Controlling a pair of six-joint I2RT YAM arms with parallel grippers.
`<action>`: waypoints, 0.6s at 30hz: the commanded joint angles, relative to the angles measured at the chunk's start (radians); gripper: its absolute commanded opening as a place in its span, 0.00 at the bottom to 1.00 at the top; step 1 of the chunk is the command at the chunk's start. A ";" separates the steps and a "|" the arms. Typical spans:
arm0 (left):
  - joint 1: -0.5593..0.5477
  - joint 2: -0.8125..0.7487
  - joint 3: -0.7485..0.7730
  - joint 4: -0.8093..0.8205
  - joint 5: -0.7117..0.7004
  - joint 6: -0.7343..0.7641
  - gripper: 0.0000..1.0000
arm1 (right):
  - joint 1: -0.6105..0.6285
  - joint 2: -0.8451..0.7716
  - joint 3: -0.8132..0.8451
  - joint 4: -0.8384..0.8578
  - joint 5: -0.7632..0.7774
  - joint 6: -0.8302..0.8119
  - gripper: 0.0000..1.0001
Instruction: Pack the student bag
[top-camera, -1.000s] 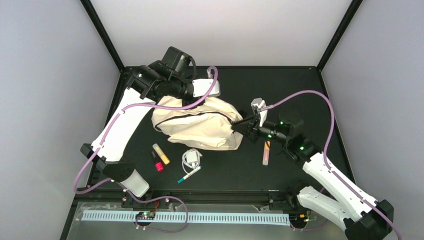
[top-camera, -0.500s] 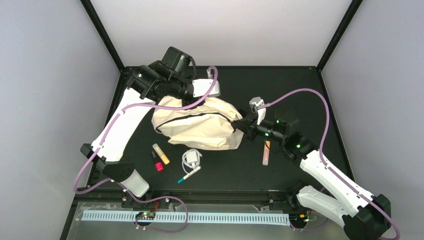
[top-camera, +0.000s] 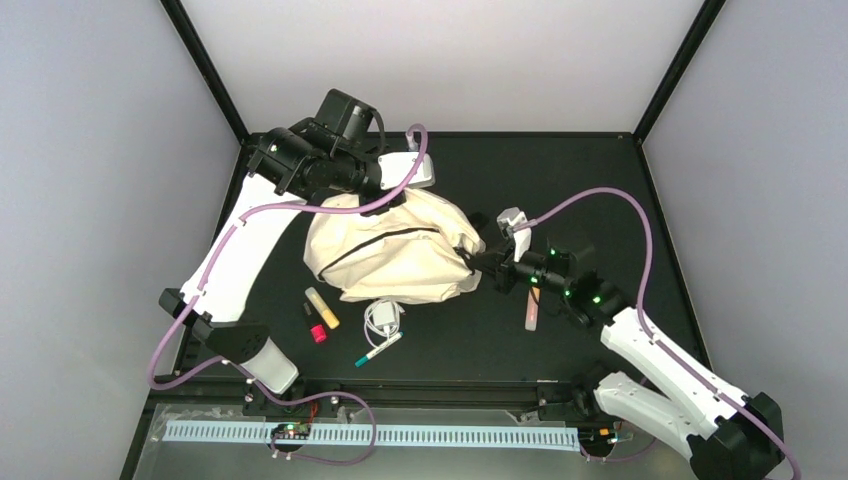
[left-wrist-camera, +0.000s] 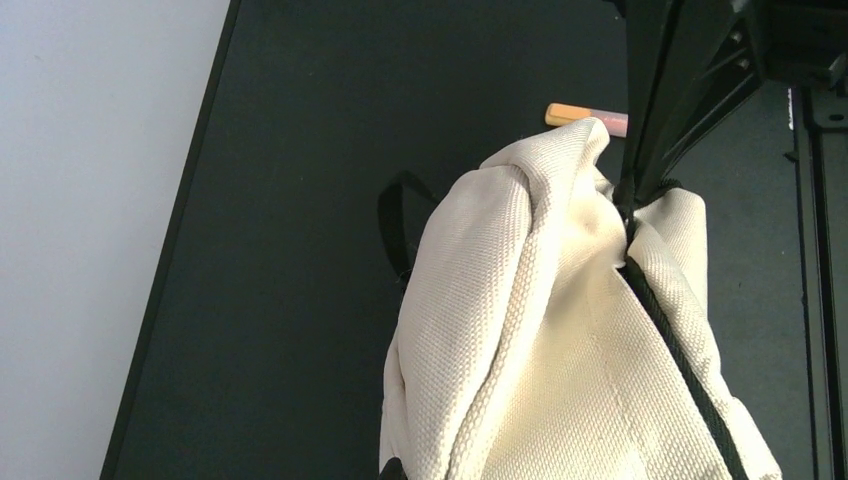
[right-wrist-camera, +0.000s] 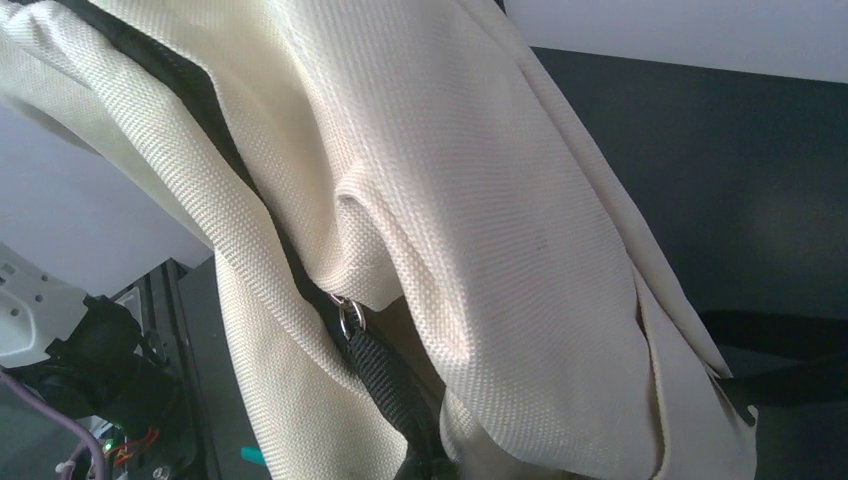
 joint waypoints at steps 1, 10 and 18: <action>0.018 -0.058 -0.006 0.084 0.014 -0.003 0.02 | 0.000 -0.027 0.054 -0.086 -0.013 -0.021 0.01; 0.015 -0.063 -0.025 0.100 -0.002 -0.014 0.02 | 0.000 -0.002 0.292 -0.036 -0.082 -0.038 0.01; 0.016 -0.107 -0.103 0.156 -0.072 -0.010 0.02 | 0.000 -0.028 0.282 -0.038 -0.074 -0.023 0.01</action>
